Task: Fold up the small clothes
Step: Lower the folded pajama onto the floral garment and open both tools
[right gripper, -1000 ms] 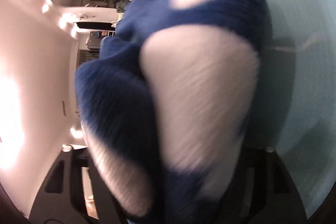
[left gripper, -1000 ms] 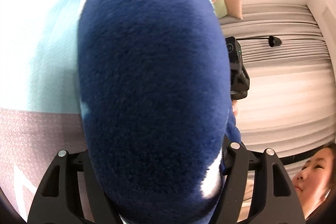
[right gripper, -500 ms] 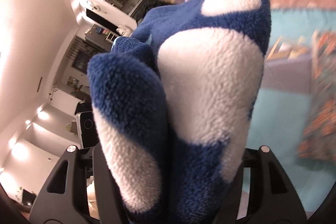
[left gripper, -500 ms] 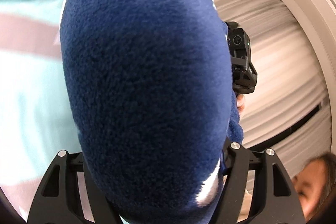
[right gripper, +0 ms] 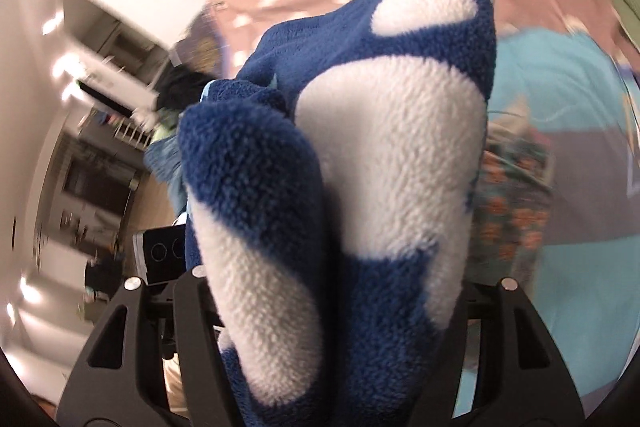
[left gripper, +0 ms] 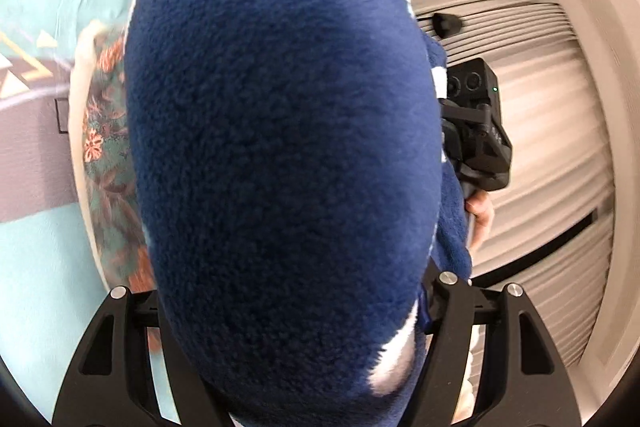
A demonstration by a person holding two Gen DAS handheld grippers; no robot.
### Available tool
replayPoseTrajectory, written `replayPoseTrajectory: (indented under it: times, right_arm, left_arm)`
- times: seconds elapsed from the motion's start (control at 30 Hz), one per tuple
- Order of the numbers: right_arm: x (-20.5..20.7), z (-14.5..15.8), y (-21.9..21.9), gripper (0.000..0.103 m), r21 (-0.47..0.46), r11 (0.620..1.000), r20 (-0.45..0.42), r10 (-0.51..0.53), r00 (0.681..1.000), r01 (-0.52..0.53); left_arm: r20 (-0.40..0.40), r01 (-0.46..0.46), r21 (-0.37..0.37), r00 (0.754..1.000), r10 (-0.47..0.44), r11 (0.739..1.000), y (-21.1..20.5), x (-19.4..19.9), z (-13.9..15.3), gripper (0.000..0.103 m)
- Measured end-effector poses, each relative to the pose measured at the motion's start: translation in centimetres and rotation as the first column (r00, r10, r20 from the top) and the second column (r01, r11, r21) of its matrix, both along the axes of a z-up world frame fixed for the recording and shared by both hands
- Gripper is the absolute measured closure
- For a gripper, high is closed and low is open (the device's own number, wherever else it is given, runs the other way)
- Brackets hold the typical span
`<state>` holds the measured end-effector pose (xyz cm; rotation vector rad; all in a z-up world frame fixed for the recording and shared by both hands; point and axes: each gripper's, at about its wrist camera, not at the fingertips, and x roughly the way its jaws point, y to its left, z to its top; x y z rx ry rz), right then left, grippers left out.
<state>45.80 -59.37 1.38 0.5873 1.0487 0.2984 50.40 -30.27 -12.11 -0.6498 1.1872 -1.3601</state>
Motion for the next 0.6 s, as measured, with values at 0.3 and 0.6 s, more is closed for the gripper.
replayPoseTrajectory:
  times: [0.3,0.6]
  right_arm:
    - [1.6,-7.2,-2.5,0.027,0.047,0.997,-0.023,-0.058,0.998,0.059]
    - [-6.9,3.9,1.0,0.024,-0.264,0.851,0.349,-0.355,0.867,0.455]
  left_arm:
    - [-0.023,-0.028,0.101,0.999,0.031,0.994,-2.5,3.2,-5.6,0.027]
    - [0.04,-0.109,0.219,0.994,0.103,0.97,-4.5,2.7,-3.2,0.017]
